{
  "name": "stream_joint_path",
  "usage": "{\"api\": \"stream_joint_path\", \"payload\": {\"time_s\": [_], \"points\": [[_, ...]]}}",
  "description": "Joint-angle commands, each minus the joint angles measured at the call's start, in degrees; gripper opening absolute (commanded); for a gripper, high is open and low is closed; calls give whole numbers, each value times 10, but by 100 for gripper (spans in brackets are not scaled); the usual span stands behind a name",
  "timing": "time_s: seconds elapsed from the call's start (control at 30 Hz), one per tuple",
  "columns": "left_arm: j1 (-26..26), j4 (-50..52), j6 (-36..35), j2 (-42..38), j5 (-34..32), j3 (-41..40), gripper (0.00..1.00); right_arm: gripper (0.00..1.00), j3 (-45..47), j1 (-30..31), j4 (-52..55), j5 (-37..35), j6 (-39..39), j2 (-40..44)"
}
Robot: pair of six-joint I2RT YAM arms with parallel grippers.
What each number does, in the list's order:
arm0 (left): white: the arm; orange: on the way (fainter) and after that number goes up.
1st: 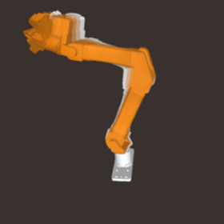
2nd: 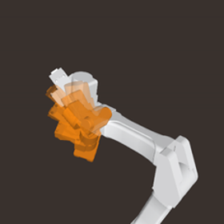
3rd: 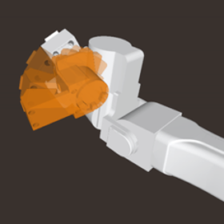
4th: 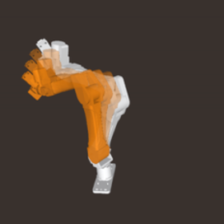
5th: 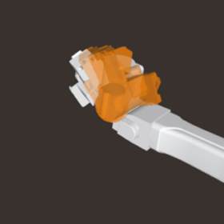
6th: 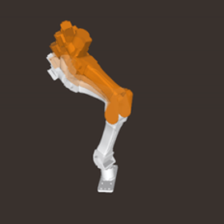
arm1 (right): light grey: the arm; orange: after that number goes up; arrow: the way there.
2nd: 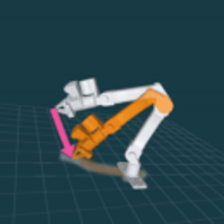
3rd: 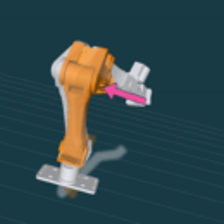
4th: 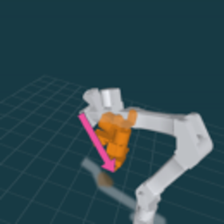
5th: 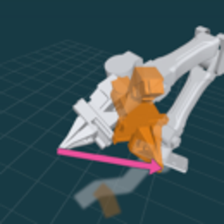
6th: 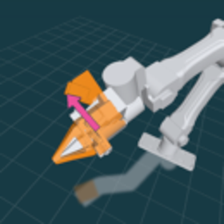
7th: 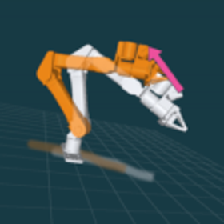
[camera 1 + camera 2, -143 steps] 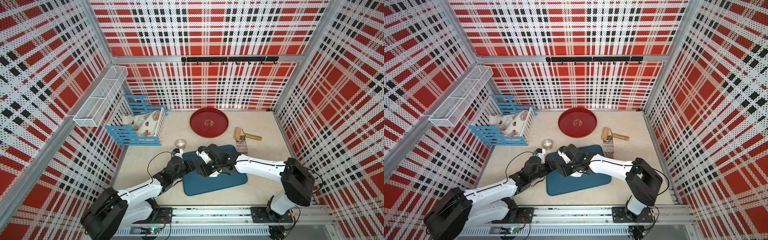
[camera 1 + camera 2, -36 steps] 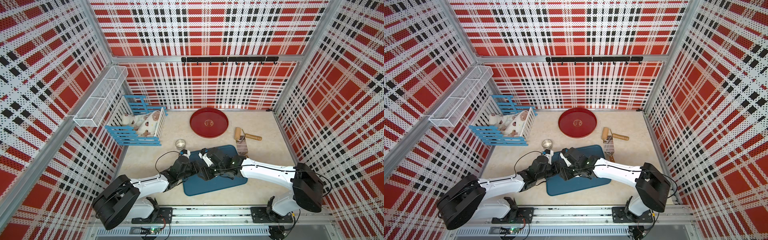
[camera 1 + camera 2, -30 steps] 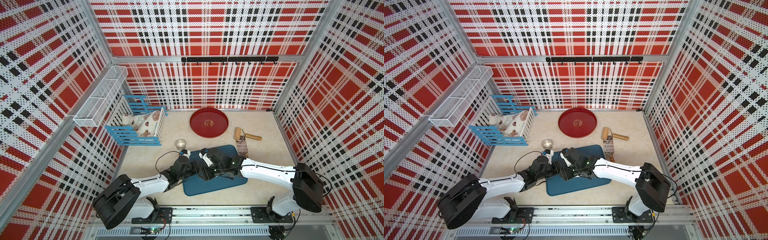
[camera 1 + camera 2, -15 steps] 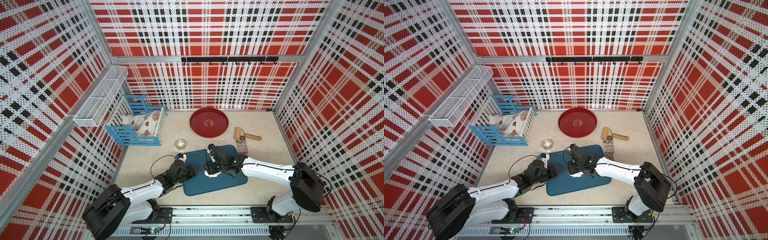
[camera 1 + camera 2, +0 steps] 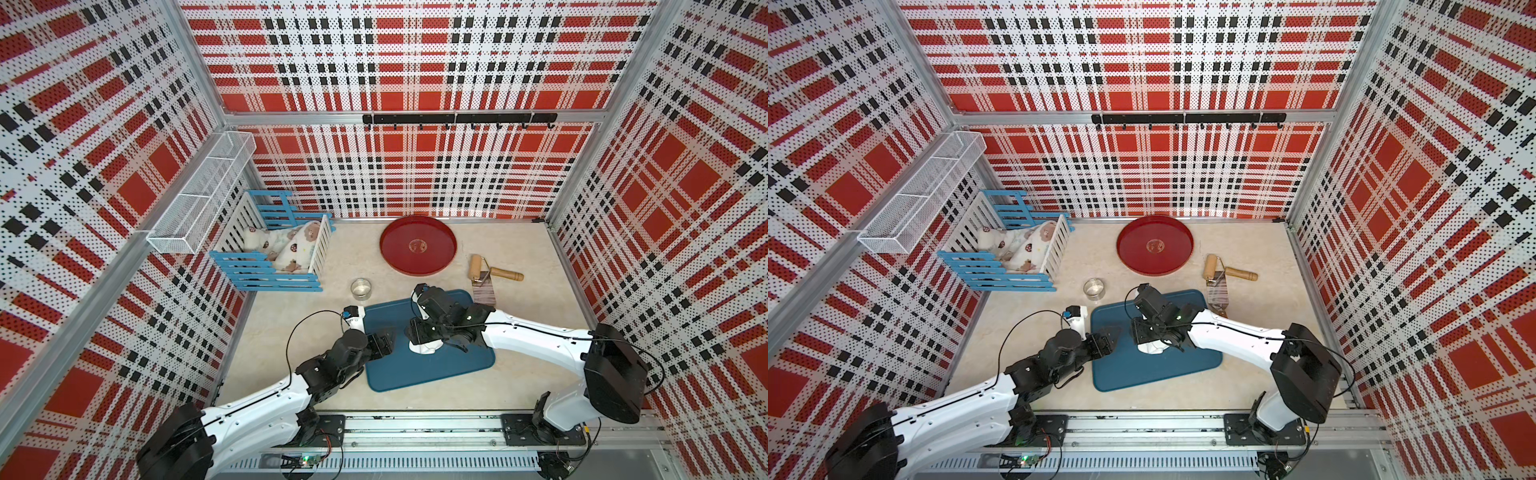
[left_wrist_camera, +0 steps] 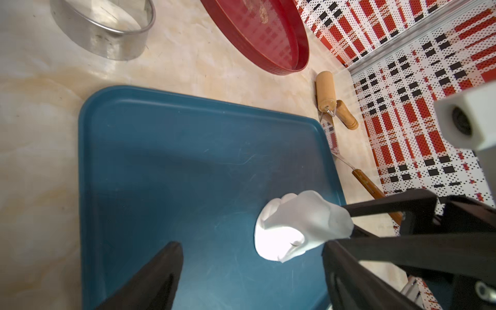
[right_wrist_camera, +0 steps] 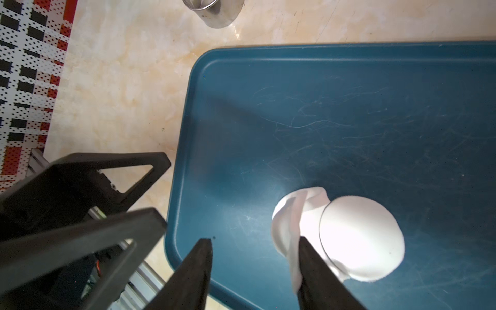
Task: Roll out the dumpling wrappers from the dough
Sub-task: Remove the dumpling wrapper from the work surface.
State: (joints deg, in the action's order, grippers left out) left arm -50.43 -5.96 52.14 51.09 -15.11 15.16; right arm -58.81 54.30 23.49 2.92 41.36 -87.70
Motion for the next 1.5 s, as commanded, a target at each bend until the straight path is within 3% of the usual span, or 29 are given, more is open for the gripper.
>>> {"api": "stream_joint_path", "payload": {"time_s": [0.0,0.37,0.63,0.97,1.3,1.47], "points": [[-37,15,-20,2,-111,12,88,54,-10,2,26,23,37,-14],[-156,-49,-70,19,-243,-2,89,54,-33,0,46,67,85,-34],[-200,-90,-89,65,-269,-9,90,54,-41,-8,53,103,116,-37],[-230,-108,-42,115,-285,-13,90,54,-50,-10,69,101,123,-39],[-214,-67,28,15,-281,-46,89,51,-38,-11,61,74,97,-39],[-232,-65,8,-49,-300,-75,89,52,-47,-16,57,87,106,-45]]}}
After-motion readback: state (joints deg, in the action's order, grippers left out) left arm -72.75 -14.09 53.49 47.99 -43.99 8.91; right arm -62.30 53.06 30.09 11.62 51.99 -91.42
